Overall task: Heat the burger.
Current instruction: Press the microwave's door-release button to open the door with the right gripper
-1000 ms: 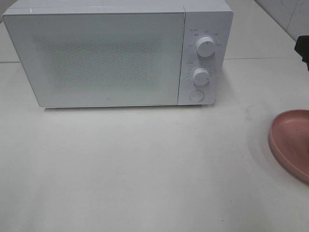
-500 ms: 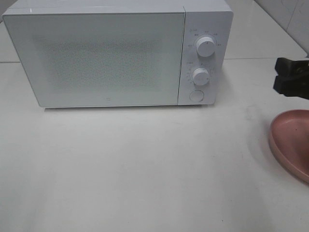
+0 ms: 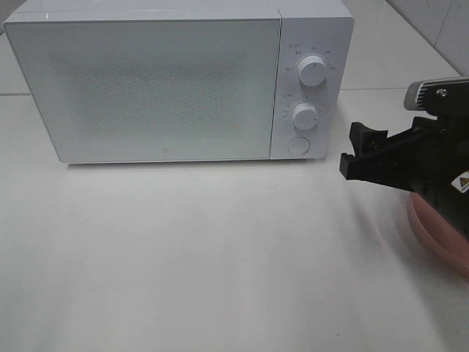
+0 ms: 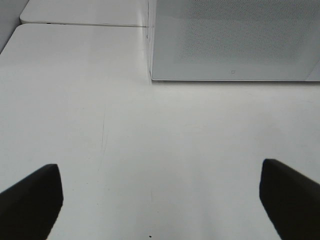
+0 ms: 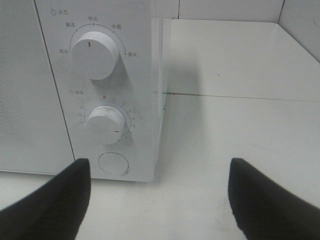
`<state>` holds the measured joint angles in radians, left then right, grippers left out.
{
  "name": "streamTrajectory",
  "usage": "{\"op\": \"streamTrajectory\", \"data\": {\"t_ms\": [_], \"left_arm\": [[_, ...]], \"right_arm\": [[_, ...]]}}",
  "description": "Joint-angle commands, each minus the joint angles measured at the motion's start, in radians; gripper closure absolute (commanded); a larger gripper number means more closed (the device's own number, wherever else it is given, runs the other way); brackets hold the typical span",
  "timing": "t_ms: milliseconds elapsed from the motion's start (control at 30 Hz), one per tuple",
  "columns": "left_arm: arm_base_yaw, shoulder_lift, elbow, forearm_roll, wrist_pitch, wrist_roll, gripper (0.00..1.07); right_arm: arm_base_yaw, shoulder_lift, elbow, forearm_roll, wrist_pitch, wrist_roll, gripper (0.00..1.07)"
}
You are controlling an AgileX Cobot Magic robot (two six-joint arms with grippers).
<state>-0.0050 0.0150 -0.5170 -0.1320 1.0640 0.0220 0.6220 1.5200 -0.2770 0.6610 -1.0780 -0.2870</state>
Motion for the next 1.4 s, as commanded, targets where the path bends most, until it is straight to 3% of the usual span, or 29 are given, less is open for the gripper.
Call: {"op": "streamTrajectory", "data": {"t_ms": [33, 300, 633, 1100, 1367, 1400], "left_arm": [[0.005, -0.003, 0.001, -0.010, 0.004, 0.001, 0.08], [0.005, -0.003, 0.001, -0.010, 0.004, 0.001, 0.08], [0.005, -0.003, 0.001, -0.010, 0.004, 0.002, 0.08], [0.005, -0.003, 0.001, -0.010, 0.004, 0.002, 0.08], [0.005, -0.003, 0.001, -0.010, 0.004, 0.002, 0.08], [0.005, -0.003, 0.001, -0.010, 0.004, 0.002, 0.08]], "right_arm": [[0.057, 0.022, -0.001, 0.072, -0.067, -0.012, 0.32], [0.197, 0.105, -0.049, 0.233, -0.116, -0.015, 0.32], [0.199, 0.134, -0.071, 0.240, -0.101, 0.054, 0.33], [0.199, 0.134, -0.071, 0.240, -0.076, 0.689, 0.48], [0.199, 0.134, -0.071, 0.240, -0.049, 1.069, 0.64], [0.199, 0.134, -0.071, 0.239, -0.049, 1.149, 0.70]]}}
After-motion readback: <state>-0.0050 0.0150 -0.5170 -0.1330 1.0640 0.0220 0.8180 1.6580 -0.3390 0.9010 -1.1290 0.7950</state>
